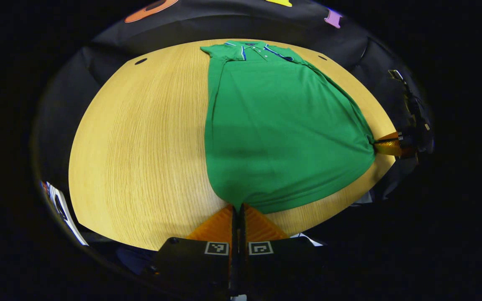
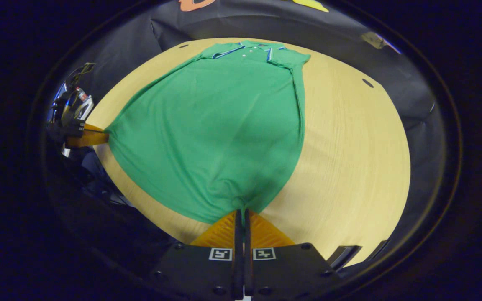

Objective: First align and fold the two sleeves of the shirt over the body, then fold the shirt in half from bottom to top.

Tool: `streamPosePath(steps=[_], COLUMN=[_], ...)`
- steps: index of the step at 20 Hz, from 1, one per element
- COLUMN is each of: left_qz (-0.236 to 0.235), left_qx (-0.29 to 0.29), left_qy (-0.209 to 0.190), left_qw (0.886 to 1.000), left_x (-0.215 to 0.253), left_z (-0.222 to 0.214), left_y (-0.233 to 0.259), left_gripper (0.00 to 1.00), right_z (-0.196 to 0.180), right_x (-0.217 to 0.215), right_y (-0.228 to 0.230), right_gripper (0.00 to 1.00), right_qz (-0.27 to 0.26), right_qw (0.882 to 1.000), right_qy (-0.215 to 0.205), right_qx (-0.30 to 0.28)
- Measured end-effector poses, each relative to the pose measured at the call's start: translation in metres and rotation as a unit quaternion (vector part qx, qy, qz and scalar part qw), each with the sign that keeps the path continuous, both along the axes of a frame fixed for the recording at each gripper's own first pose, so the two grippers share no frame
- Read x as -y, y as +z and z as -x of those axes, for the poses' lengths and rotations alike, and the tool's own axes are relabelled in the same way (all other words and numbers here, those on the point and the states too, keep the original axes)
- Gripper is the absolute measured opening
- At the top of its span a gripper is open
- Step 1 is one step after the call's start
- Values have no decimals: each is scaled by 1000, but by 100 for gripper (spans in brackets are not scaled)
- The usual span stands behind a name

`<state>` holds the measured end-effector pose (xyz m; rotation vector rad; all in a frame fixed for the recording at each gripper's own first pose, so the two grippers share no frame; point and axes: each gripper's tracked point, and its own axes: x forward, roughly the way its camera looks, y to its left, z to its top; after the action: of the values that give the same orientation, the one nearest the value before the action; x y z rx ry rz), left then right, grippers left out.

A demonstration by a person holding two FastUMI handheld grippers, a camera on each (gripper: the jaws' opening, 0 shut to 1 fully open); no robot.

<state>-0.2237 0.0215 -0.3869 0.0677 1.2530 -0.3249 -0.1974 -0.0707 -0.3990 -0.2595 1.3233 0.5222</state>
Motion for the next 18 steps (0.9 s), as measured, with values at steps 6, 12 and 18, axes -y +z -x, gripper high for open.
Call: streamPosePath(steps=[6, 12, 18], left_qz=[5, 31, 45], left_qx=[25, 69, 117], left_qy=[-8, 18, 19], left_qw=[1000, 997, 992], left_x=[6, 5, 4], left_z=[-14, -57, -102], left_y=[22, 51, 78], left_gripper=[3, 3, 3], right_z=[-23, -57, -98], right_x=[-3, -7, -11], right_y=[21, 43, 67], right_gripper=[3, 3, 3], right_qz=[-35, -71, -95], right_qw=[999, 994, 987], right_qy=[-27, -73, -108], right_qx=[19, 35, 66])
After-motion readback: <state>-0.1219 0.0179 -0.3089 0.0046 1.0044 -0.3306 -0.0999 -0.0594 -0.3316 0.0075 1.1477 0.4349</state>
